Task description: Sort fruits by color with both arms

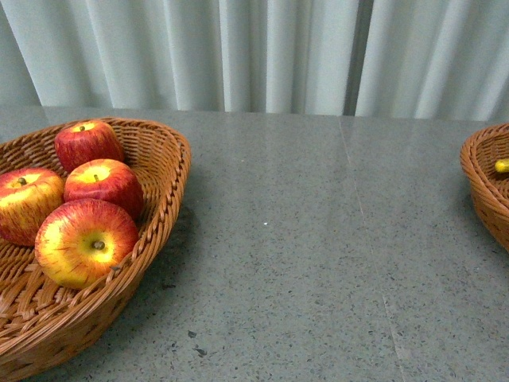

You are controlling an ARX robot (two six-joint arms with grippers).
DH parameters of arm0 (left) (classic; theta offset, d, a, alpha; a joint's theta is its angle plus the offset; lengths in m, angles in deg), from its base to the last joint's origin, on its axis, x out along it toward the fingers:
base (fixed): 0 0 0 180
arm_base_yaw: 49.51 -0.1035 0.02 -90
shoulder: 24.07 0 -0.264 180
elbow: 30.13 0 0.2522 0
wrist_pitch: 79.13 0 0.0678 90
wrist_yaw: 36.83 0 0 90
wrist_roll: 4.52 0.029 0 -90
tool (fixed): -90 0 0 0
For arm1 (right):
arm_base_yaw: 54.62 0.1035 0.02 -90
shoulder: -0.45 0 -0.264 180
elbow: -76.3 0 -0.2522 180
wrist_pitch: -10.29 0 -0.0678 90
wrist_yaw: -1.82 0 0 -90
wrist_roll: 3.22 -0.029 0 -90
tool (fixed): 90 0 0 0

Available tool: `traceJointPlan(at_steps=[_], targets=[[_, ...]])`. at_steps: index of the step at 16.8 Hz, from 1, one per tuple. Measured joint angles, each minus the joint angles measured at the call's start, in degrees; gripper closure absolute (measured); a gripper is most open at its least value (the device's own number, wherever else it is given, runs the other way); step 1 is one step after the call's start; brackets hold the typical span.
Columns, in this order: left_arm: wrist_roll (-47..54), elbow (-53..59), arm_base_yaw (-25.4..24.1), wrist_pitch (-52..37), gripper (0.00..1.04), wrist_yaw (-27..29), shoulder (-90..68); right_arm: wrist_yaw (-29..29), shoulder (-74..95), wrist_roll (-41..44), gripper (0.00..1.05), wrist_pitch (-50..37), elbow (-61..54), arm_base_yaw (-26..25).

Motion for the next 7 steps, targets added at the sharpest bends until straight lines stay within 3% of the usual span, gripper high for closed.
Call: traceJointPlan(at_steps=[1, 2, 7], targets=[[0.0, 0.0, 0.0, 0.0, 0.07, 0.0, 0.0, 0.0, 0.0, 0.0, 0.08, 0.0, 0.0, 0.0], [0.0, 0.0, 0.0, 0.0, 0.07, 0.0, 0.0, 0.0, 0.0, 0.0, 0.05, 0.0, 0.0, 0.0], [0.0, 0.0, 0.0, 0.0, 0.07, 0.0, 0.0, 0.0, 0.0, 0.0, 0.07, 0.0, 0.0, 0.0]])
